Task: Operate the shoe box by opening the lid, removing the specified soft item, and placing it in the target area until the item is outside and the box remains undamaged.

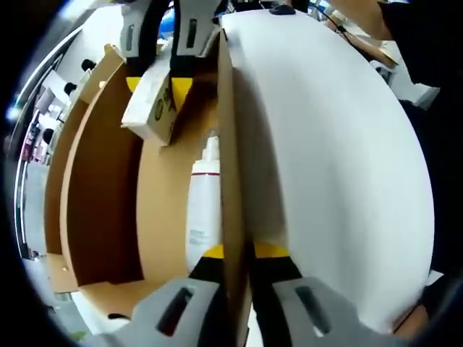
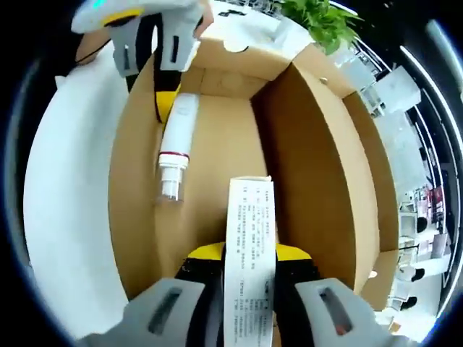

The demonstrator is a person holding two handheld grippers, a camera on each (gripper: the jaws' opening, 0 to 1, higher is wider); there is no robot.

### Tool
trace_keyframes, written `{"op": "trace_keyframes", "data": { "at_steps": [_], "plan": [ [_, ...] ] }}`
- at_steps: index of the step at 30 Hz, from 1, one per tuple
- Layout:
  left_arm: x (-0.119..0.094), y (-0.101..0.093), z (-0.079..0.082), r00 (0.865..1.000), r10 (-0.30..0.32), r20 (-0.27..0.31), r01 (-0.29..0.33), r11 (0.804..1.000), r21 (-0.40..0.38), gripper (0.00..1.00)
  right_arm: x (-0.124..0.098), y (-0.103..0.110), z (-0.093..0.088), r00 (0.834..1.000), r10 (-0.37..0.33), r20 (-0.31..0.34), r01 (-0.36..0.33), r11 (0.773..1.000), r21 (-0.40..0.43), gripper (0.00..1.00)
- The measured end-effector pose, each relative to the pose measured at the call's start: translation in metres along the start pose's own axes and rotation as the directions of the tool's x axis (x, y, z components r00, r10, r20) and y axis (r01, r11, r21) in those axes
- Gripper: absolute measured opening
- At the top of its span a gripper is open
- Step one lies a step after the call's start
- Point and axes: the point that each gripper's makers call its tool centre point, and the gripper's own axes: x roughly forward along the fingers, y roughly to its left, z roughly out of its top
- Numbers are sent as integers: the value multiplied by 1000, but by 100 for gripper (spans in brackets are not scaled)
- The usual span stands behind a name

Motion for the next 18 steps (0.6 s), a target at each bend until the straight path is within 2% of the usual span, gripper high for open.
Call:
{"op": "trace_keyframes", "data": {
  "at_steps": [2,3,5,6,8,9,10,11,12,13,14,15,16,17,18],
  "plan": [
    [0,0,0,1000,-2,0,2,1000,-5,4,-4,-7,7,997,-60,38,60,998,-4,22],
    [0,0,0,1000,-3,0,3,1000,-6,4,-6,-9,8,996,-82,47,81,996,23,22],
    [0,0,0,1000,-2,1,2,1000,-7,4,-6,-4,3,997,-65,31,65,998,0,22],
    [0,0,0,1000,-1,1,1,1000,-6,4,-8,-8,4,995,-93,37,95,995,-36,22],
    [0,0,0,1000,0,0,0,1000,-10,4,-9,-6,2,995,-92,35,93,995,-32,22],
    [0,0,-1,1000,0,-2,0,1000,-8,4,-11,-5,0,995,-92,27,94,994,-54,22],
    [0,0,-1,1000,0,-2,0,1000,-8,4,-13,-8,3,993,-116,34,119,986,-118,22],
    [0,0,-1,1000,2,-4,-2,1000,-7,4,-17,-10,11,987,-146,69,156,970,-188,22],
    [0,0,-1,1000,2,-5,-2,1000,-7,4,-21,-15,19,975,-181,128,200,967,-161,22],
    [0,0,-1,1000,2,-4,-2,1000,-9,4,-23,-14,18,974,-184,129,196,977,-85,22],
    [0,0,-1,1000,1,-2,-1,1000,-10,4,-25,-11,14,981,-161,110,166,985,-42,22],
    [0,0,-1,1000,0,-2,0,1000,-10,4,-30,-21,17,969,-213,127,225,970,-89,22],
    [0,0,-1,1000,1,-3,-1,1000,-10,4,-31,-22,16,967,-220,126,235,965,-118,22],
    [0,0,-1,1000,1,-3,-1,1000,-9,4,-31,-19,11,974,-206,98,218,967,-135,22],
    [0,0,-1,1000,1,-3,-1,1000,-8,4,-32,-19,9,973,-213,90,224,966,-128,22]
  ]
}}
